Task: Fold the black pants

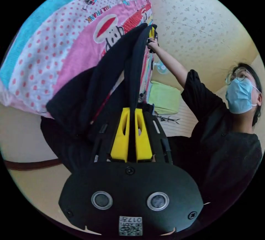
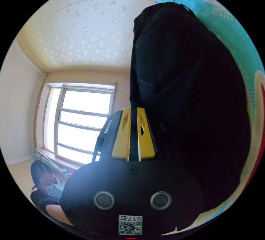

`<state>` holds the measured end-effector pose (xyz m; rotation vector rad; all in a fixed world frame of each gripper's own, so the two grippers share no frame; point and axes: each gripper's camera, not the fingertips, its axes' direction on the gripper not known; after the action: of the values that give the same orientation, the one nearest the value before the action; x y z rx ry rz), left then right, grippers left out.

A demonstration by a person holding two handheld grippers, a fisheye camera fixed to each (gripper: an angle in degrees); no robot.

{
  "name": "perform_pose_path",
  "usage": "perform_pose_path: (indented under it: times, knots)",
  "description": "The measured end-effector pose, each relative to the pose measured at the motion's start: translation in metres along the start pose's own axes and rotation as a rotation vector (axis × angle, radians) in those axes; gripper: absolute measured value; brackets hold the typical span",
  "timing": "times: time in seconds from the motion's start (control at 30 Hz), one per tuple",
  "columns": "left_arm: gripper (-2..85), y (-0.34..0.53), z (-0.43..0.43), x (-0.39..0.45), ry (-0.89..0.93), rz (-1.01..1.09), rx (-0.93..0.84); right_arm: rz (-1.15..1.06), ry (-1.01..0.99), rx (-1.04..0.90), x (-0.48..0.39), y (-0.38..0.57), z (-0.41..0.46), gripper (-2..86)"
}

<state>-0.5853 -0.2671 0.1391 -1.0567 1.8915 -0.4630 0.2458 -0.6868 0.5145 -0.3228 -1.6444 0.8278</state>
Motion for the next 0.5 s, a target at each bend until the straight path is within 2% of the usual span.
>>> perform_pose_path:
  times: [0.1,0.23,0.33,0.4,0.47,0.5]
  knots:
    - [6.4,-0.015,-0.028,-0.024,-0.148,-0.084,-0.078,-0.013,-0.007,-0.159,0.012,0.035,0.017,3.1]
    - [10.8,-0.021,-0.058,-0.016,-0.160,-0.050,-0.044,-0.065,0.167,-0.513,0.002,0.142,0.001,6.1]
    - [12.1,-0.031,-0.070,0.005,-0.161,0.053,-0.019,-0.086,0.409,-0.570,-0.005,0.244,-0.037,8.8]
    - [14.9,-0.046,-0.057,0.012,-0.159,0.103,-0.110,-0.038,0.503,-0.525,0.002,0.304,-0.061,10.9]
    - [16.1,-0.058,-0.032,0.017,-0.150,0.136,-0.252,0.034,0.483,-0.525,0.019,0.362,-0.068,12.8]
    - [15.4,-0.063,-0.014,0.023,-0.162,0.154,-0.343,0.076,0.384,-0.551,0.033,0.398,-0.061,13.6]
